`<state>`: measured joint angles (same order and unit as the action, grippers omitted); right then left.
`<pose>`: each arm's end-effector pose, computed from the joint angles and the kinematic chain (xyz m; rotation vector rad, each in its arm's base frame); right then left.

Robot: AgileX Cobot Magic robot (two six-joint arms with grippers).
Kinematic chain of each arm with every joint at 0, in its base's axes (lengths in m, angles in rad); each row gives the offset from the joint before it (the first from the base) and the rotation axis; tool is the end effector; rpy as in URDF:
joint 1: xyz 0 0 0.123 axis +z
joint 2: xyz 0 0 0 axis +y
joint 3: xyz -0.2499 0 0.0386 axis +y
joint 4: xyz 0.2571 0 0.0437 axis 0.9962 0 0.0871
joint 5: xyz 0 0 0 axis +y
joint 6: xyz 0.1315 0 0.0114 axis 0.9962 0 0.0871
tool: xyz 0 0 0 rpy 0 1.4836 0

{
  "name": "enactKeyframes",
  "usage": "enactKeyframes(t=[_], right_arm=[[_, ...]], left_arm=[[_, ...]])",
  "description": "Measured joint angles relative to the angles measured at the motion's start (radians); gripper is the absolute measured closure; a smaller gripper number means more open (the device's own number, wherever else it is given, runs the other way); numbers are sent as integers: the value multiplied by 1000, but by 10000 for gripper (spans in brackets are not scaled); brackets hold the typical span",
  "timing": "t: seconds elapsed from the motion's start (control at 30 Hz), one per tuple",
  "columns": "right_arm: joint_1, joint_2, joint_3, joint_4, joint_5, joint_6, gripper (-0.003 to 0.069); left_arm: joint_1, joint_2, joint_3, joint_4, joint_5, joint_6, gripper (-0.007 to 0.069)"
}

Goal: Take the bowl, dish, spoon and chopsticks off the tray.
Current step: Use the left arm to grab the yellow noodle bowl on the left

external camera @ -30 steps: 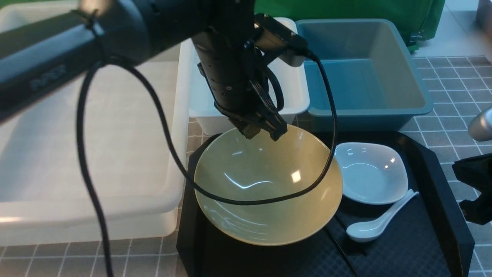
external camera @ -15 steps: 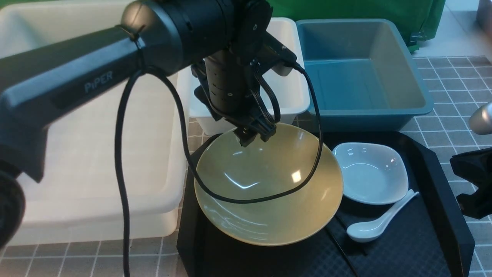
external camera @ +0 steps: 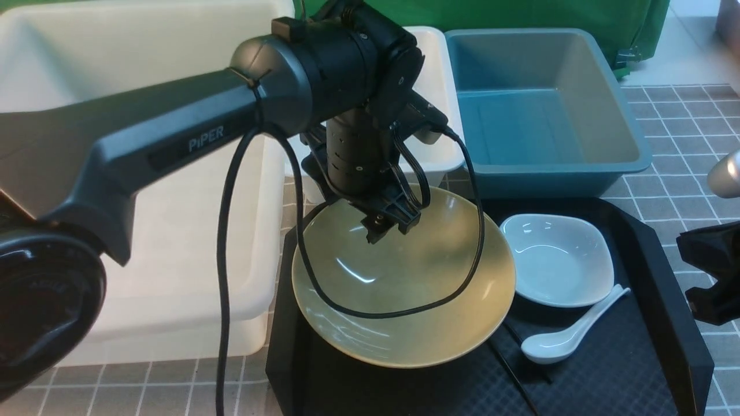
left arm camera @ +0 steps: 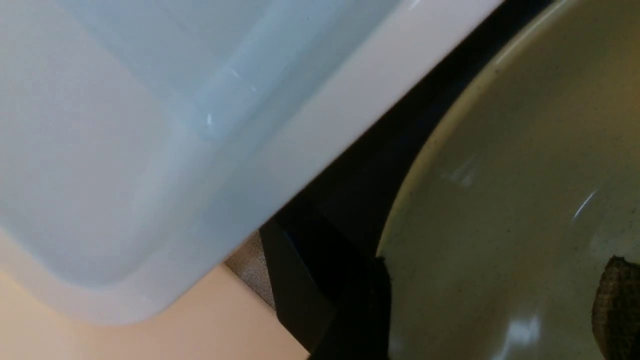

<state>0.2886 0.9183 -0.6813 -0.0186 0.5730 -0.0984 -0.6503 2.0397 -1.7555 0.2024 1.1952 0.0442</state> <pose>0.2286 0.0665 0.2397 -0.4537 2.2494 0.0788 0.3574 -0.2408 0.1709 1.0677 2.7043 0.1936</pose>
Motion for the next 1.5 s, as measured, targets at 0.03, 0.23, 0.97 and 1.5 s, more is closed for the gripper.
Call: enactKeyframes(t=[0.03,0.23,0.97,1.5], right_arm=[[0,0,0,0,0,2,623],[0,0,0,0,0,4,623],[0,0,0,0,-2,7,623],[0,0,0,0,-4,20,620]], left_arm=[[0,2,-2,0,4,-5,114],[1,7,-6,-16,21,-8,114],[1,8,-84,-88,34,-79,114],[71,30,-53,-144,34,-78,114]])
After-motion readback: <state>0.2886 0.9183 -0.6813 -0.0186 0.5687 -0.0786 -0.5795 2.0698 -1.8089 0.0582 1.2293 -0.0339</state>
